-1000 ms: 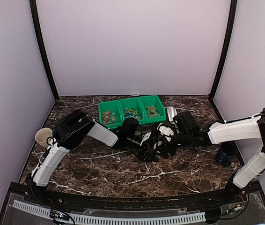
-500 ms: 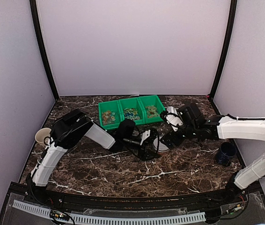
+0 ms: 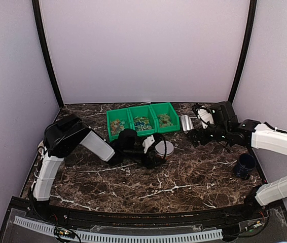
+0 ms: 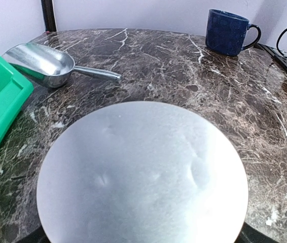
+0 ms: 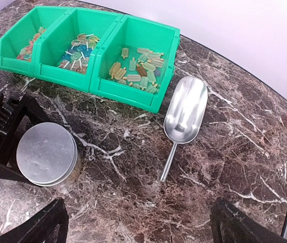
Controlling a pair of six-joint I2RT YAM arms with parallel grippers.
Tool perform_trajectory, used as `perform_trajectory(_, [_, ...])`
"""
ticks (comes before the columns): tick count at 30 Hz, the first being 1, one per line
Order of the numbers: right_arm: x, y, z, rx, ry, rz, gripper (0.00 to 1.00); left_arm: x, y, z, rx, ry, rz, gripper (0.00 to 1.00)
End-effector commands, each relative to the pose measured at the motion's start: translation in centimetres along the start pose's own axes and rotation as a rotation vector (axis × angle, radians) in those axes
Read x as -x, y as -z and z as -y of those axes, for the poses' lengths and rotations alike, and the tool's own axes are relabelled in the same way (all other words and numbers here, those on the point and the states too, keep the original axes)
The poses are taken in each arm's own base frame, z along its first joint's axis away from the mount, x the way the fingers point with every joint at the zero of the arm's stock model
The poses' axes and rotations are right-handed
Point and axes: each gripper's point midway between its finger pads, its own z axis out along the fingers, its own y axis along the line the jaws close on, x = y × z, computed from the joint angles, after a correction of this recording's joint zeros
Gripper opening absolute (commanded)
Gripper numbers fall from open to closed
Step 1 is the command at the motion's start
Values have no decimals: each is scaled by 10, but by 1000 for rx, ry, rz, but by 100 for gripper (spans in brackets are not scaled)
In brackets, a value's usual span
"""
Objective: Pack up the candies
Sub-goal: Move the packed packing bottle to the center of the board.
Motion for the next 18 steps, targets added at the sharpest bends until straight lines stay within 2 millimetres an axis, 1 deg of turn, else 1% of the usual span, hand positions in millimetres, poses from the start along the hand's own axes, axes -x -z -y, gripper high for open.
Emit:
perform_trajectory(1, [14, 11, 7, -16, -19, 44, 97, -100, 29, 4, 74, 223, -367, 88])
perform_trajectory(5, [17, 15, 9, -22, -22, 58, 97, -108, 37, 8, 69, 242, -447, 89])
perform_trajectory(8, [15, 16, 9, -20, -25, 58, 97, -110, 43, 10, 74, 253, -468, 91])
perform_trajectory(10, [14, 17, 9, -23, -29, 57, 97, -107, 47, 11, 83, 260, -471, 93])
perform_trajectory(12, [16, 18, 11, -33, -38, 60, 97, -103, 52, 12, 93, 267, -471, 99])
perform_trajectory(15, [24, 22, 18, -67, -55, 80, 97, -99, 62, 13, 120, 297, -478, 99])
perform_trajectory(18, [34, 30, 31, -134, -78, 105, 97, -88, 75, 13, 167, 334, -470, 99])
